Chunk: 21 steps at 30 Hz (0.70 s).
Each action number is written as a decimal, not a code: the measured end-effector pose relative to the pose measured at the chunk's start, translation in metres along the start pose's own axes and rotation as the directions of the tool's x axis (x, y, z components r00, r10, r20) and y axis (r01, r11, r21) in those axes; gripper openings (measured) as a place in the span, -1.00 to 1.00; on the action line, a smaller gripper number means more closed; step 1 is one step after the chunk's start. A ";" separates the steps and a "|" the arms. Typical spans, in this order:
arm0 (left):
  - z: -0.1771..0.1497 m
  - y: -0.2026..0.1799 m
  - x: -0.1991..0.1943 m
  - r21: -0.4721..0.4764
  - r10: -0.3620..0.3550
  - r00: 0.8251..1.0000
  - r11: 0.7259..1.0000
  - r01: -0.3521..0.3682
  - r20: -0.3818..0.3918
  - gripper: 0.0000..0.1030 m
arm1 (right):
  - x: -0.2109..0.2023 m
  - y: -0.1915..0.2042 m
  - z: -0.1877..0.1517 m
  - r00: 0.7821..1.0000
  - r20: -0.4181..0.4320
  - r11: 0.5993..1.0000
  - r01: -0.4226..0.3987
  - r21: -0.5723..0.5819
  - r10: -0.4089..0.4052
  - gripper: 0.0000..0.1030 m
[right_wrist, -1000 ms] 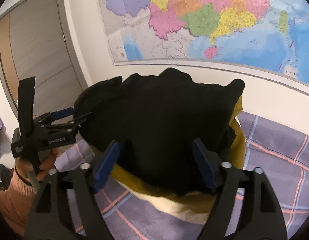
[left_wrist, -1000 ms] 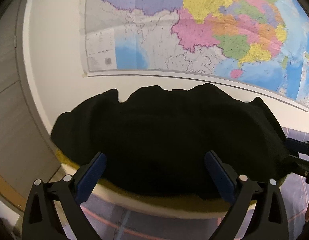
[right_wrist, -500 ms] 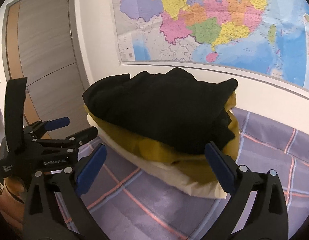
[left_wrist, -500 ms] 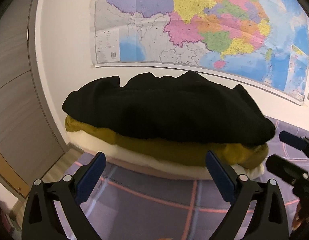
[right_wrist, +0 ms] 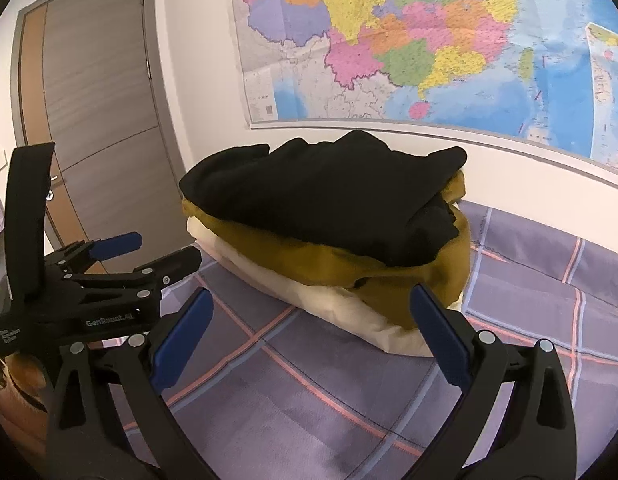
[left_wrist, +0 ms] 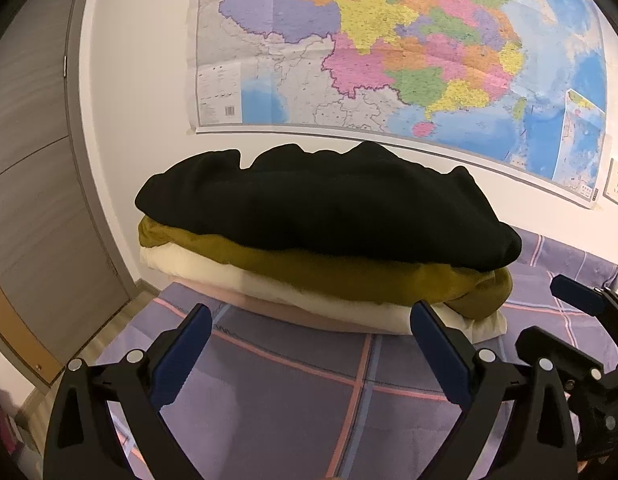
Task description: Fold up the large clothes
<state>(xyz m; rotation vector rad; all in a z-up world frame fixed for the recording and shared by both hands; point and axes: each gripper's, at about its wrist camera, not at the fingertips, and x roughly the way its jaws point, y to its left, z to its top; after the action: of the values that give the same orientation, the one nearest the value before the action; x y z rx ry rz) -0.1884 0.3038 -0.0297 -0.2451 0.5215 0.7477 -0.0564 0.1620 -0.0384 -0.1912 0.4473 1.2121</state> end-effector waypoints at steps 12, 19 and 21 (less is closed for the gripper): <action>-0.008 -0.009 -0.011 0.011 0.003 1.000 1.000 -0.003 0.001 0.87 | -0.011 0.000 -0.008 1.000 0.007 1.000 -0.006 0.009 0.006 0.89; -0.014 -0.013 -0.013 0.015 0.009 1.000 1.000 -0.009 -0.013 0.87 | -0.016 -0.002 -0.013 1.000 0.008 1.000 0.000 0.019 0.000 0.89; -0.016 -0.014 -0.015 0.016 0.012 1.000 1.000 -0.012 -0.012 0.86 | -0.018 -0.001 -0.014 1.000 0.012 1.000 0.004 0.021 -0.004 0.89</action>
<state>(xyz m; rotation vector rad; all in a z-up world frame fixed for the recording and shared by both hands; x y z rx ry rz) -0.1939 0.2791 -0.0353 -0.2325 0.5408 0.7536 -0.0634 0.1410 -0.0434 -0.1665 0.4490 1.2037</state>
